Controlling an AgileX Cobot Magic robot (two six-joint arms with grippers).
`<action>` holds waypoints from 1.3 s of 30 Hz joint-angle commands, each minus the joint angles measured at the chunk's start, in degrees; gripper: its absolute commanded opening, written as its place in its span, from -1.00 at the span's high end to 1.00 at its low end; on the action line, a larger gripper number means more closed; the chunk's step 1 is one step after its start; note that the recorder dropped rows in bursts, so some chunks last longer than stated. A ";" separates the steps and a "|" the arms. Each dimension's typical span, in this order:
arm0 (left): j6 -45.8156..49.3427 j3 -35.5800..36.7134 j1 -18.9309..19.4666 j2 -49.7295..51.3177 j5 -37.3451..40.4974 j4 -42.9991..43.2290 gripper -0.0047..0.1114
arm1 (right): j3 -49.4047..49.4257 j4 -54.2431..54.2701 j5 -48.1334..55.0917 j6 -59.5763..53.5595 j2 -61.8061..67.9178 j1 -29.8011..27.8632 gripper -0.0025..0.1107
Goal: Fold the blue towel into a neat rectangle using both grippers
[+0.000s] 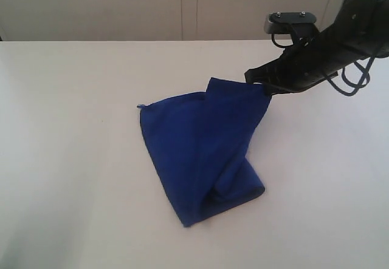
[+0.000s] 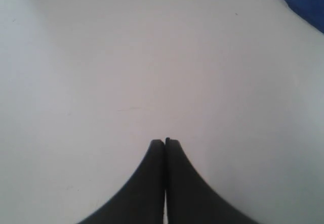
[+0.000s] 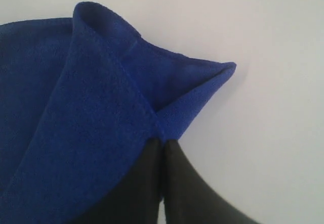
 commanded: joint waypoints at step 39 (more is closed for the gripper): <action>1.30 -30.52 0.16 48.55 5.99 2.50 0.92 | 0.23 -0.34 1.66 -0.20 -0.41 -0.44 0.96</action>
